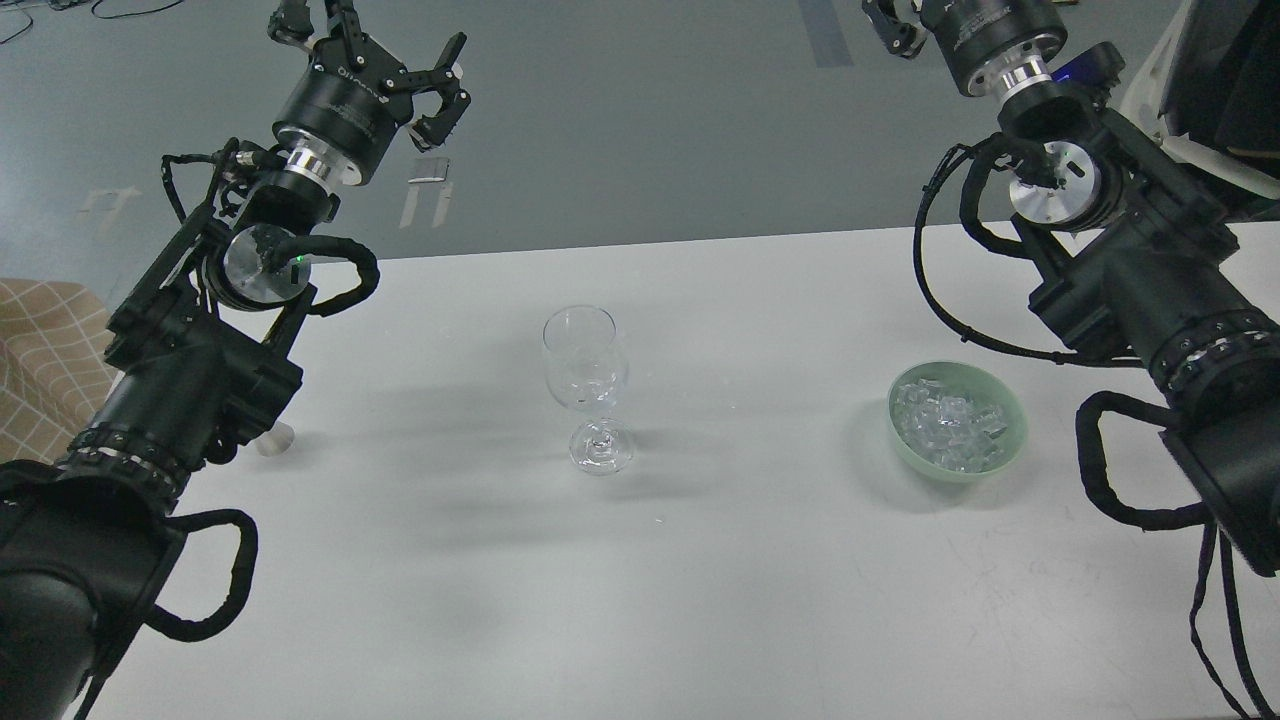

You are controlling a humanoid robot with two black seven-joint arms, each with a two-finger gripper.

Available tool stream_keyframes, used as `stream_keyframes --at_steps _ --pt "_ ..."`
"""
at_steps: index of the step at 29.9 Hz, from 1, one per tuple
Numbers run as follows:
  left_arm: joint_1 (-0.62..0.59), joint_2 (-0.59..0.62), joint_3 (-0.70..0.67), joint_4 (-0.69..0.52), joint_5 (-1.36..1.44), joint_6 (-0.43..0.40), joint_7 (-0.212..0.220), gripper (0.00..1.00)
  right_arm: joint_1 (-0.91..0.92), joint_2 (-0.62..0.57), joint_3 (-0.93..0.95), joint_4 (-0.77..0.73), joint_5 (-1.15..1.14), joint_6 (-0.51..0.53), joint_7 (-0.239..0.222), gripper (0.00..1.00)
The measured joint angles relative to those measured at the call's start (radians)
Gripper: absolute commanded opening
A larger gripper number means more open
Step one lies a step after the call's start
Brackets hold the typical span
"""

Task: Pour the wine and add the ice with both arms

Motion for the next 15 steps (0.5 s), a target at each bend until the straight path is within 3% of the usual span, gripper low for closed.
stream_keyframes --at_steps 15 --pt "0.037 0.069 0.009 -0.090 0.012 0.000 0.001 0.98 0.000 -0.007 -0.001 0.006 0.001 0.000 0.000 1.00"
